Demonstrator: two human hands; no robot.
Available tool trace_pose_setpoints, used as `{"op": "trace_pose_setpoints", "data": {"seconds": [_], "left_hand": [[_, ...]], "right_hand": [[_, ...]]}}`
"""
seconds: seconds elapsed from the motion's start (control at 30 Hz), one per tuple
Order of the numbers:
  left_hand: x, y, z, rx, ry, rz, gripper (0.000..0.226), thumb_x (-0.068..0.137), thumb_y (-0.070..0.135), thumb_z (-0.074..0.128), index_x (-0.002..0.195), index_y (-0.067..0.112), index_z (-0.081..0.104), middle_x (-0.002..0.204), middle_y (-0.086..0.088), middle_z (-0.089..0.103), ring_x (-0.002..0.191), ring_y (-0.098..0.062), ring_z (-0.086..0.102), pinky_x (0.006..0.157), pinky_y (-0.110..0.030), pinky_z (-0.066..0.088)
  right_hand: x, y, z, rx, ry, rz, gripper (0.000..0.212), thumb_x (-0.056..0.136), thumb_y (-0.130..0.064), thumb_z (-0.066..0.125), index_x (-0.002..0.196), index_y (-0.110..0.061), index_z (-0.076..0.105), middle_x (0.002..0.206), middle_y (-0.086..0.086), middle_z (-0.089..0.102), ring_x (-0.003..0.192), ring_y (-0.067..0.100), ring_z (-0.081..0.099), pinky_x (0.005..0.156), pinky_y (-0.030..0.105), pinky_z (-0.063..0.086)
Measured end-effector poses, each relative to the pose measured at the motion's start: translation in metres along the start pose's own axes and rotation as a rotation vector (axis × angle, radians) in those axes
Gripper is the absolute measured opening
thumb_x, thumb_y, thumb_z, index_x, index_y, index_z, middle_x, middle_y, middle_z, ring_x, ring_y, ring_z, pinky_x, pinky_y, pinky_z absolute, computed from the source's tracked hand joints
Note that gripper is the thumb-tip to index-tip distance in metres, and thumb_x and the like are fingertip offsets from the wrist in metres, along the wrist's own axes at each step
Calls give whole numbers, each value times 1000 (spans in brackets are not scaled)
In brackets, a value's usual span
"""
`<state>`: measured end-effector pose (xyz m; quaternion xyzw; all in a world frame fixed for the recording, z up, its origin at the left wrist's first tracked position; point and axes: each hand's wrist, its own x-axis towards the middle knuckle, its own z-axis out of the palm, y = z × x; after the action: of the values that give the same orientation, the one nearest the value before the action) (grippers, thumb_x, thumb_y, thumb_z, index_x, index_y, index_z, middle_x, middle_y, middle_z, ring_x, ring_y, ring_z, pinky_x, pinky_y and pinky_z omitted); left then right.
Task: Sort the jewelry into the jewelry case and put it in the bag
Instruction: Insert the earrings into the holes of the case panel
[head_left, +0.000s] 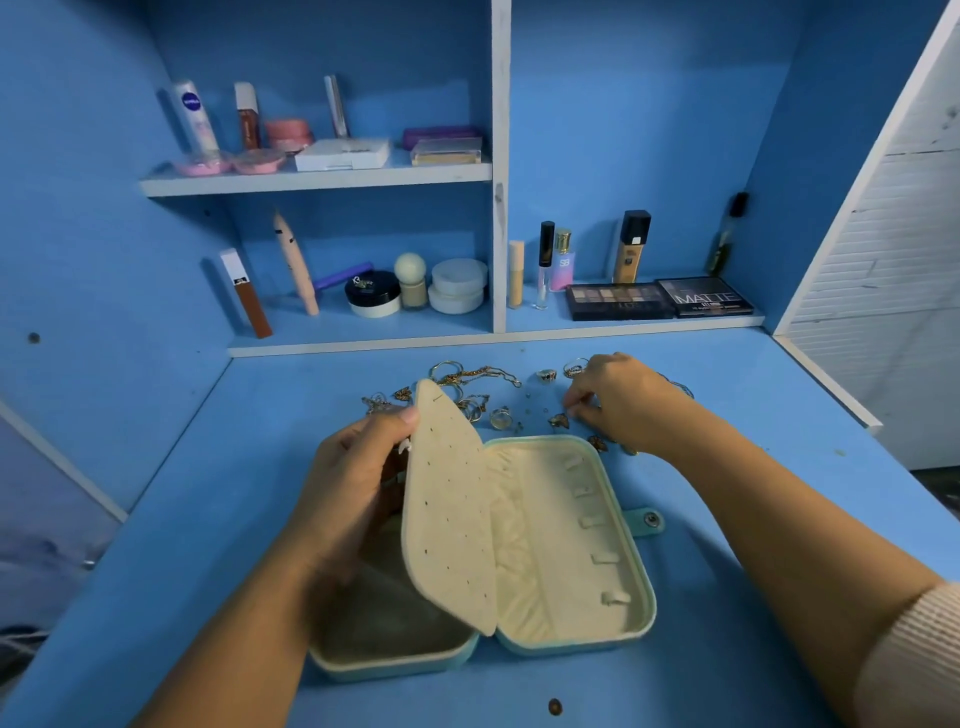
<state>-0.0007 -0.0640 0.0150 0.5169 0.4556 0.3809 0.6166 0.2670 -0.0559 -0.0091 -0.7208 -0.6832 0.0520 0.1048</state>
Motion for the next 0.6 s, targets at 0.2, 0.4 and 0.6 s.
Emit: {"op": "trace_pose_setpoints", "data": {"seconds": [0.2, 0.4, 0.6], "left_hand": [[-1, -1, 1, -87, -3, 25, 31, 90, 32, 56, 71, 16, 74, 70, -7, 69, 64, -18, 65, 61, -29, 49], [-4, 0, 2, -136, -1, 80, 22, 80, 32, 65, 79, 12, 73, 74, -8, 70, 65, -15, 66, 52, -23, 50], [-4, -1, 3, -187, -12, 72, 23, 72, 30, 71, 80, 9, 69, 66, -7, 63, 57, -14, 59, 49, -20, 46]], "right_hand": [[1, -1, 5, -33, 38, -11, 16, 93, -19, 56, 101, -12, 68, 105, 5, 56, 101, 22, 51, 80, 27, 41], [-8, -22, -2, 262, 260, -30, 9, 94, -19, 56, 93, -16, 64, 95, -1, 54, 87, 13, 53, 77, 21, 46], [-29, -99, -15, 748, 260, -169, 19, 92, -20, 60, 83, -37, 57, 87, -14, 61, 80, -2, 56, 71, 11, 46]]}}
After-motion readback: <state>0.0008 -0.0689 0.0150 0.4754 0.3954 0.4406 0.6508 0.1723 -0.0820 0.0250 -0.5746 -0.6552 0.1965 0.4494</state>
